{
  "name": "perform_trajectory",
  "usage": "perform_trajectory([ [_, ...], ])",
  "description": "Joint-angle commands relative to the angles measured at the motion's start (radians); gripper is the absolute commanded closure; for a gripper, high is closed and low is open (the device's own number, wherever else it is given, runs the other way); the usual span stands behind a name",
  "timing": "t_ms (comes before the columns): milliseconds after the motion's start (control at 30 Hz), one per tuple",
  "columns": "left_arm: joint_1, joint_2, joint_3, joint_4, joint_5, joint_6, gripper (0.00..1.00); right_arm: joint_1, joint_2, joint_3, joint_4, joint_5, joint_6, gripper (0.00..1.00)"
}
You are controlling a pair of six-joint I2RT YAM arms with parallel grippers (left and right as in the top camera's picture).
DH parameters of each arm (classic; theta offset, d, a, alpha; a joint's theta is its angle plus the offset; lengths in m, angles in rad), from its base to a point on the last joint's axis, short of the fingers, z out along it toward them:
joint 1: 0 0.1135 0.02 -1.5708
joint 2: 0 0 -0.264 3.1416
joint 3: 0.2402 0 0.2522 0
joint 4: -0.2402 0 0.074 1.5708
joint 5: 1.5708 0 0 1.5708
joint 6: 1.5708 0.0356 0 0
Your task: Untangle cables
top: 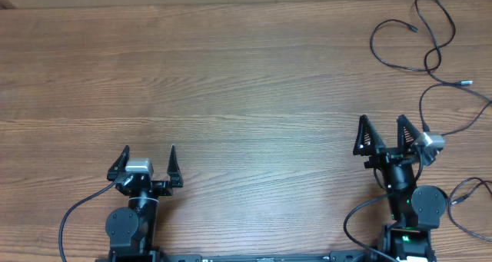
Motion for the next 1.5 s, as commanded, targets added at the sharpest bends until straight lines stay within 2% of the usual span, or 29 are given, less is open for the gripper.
perform_trajectory([
  [0,-0.001,-0.011,-0.003,-0.002,-0.005,-0.003,0.00,0.005,-0.051,-0.043,0.010,0.025,0.025,0.00],
  [167,-0.001,-0.011,-0.003,-0.002,-0.004,-0.003,0.00,0.006,-0.103,-0.047,-0.089,0.045,0.018,0.00],
  [400,-0.001,-0.011,-0.003,-0.002,-0.005,-0.003,0.01,0.006,-0.149,-0.047,-0.215,0.032,-0.062,0.00],
  [600,-0.001,-0.011,-0.003,-0.002,-0.005,-0.003,0.00,0.006,-0.261,-0.047,-0.388,-0.010,-0.205,0.00],
  [867,-0.001,-0.011,-0.003,-0.002,-0.005,-0.003,0.00,0.006,-0.401,-0.047,-0.595,-0.028,-0.325,0.00],
  [1133,-0.001,-0.011,-0.003,-0.002,-0.004,-0.003,0.00,0.007,-0.534,-0.047,-0.591,-0.031,-0.342,0.00],
  [1467,-0.001,-0.011,-0.003,-0.002,-0.004,-0.003,0.00,0.010,-0.533,-0.047,-0.591,-0.032,-0.404,0.00],
])
